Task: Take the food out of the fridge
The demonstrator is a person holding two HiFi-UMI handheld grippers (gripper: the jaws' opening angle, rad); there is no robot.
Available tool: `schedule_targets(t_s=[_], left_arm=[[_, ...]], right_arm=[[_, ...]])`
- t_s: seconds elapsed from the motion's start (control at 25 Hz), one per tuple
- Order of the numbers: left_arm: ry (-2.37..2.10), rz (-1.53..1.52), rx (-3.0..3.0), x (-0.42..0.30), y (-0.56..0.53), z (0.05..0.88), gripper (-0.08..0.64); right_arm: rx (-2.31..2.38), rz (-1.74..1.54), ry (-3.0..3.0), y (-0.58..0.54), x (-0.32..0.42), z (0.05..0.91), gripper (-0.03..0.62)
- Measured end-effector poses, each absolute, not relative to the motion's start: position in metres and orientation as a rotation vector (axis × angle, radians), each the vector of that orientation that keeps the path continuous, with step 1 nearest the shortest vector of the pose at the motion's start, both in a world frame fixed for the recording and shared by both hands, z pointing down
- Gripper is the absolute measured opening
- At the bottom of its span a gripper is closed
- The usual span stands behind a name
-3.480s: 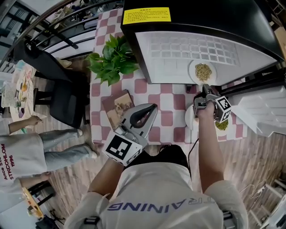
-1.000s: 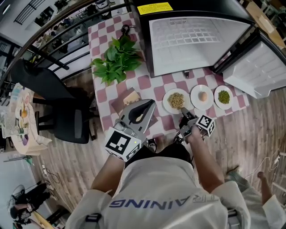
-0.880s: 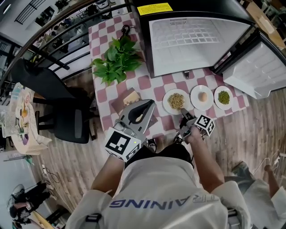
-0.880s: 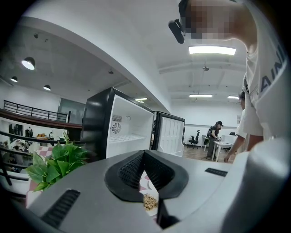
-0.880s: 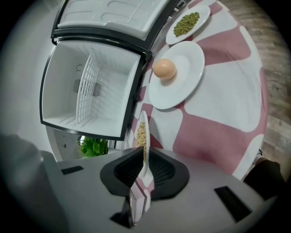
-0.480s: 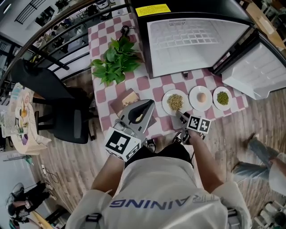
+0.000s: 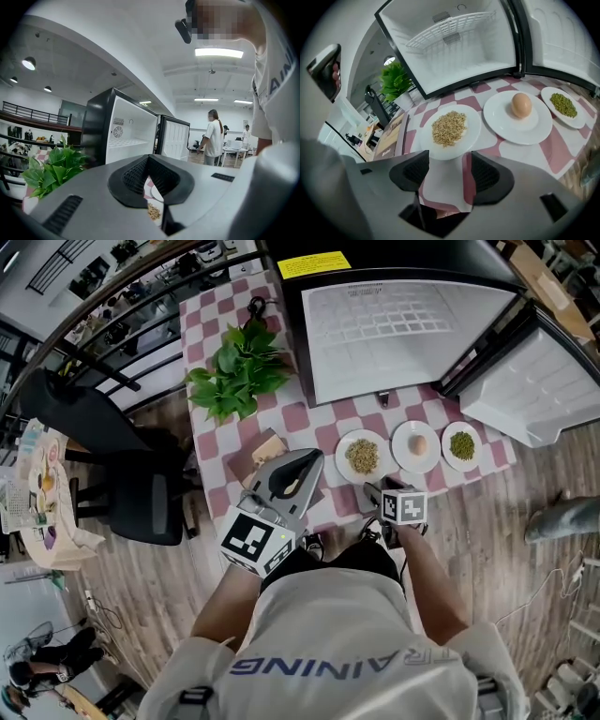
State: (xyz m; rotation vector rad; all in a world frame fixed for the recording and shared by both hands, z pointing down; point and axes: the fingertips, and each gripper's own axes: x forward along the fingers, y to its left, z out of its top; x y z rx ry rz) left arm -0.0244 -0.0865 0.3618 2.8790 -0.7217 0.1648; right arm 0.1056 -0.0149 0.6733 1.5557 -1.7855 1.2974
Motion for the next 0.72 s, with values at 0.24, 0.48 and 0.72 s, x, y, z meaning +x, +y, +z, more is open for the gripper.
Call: schedule_targets(t_s=[0.24,0.48,0.72], left_arm=[[-0.681,0.124,2.883,-0.014,-0.086,0.356,0.005],[-0.630,0.069,2.907,0.006,-0.082,0.343,0.005],[-0.578,0.027,2.943,0.027,-0.076,0.328,0.005]], right_arm=[[1.814,1.318,-1.772,-0.017,0.148,0.638,0.044],[2.004,1.148,-1.906,-0.030,0.181,0.569,0.028],[2.132,0.847,-2.045,-0.040,0.198,0.474,0.025]])
